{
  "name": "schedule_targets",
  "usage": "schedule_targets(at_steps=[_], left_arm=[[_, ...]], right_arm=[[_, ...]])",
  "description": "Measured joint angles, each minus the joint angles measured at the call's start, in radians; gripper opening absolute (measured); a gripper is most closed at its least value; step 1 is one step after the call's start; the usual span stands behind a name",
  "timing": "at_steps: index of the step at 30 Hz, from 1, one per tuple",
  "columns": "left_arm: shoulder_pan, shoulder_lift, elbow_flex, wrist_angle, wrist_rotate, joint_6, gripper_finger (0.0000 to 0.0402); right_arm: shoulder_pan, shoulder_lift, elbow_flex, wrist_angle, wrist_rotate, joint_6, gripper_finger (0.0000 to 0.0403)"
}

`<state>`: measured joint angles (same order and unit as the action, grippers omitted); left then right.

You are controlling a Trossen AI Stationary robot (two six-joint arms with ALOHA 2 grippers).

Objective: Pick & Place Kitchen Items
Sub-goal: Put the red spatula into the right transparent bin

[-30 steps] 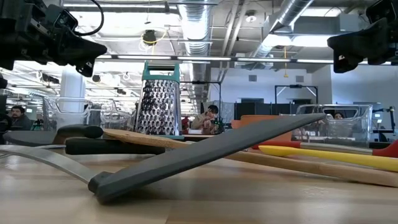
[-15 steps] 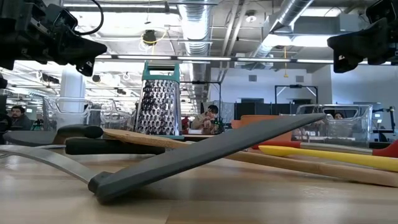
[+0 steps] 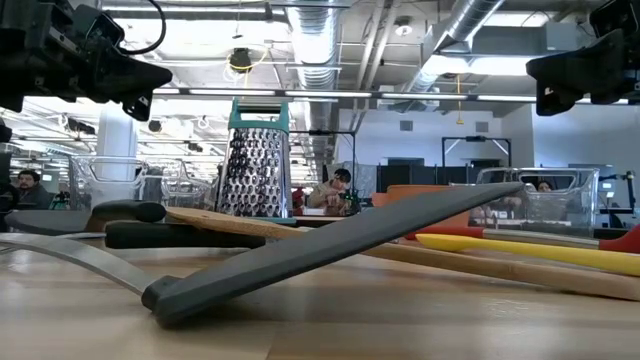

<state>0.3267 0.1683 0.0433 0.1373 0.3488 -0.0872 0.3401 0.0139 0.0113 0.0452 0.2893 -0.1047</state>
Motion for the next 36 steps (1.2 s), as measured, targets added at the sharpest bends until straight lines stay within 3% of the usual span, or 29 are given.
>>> schedule_targets(at_steps=[7,16,36], left_arm=[[0.000,0.000,0.000,0.003,0.000,0.009,0.0003],[0.000,0.000,0.000,0.053,0.000,0.218,0.0003],[0.000,0.000,0.000,0.066,0.000,0.015,0.0003]], right_arm=[[0.000,0.000,0.000,0.000,0.000,0.000,0.0000],[0.000,0.000,0.000,-0.002,0.000,0.000,0.0000],[-0.010,0.000,0.000,-0.003,0.000,0.000,0.0000]])
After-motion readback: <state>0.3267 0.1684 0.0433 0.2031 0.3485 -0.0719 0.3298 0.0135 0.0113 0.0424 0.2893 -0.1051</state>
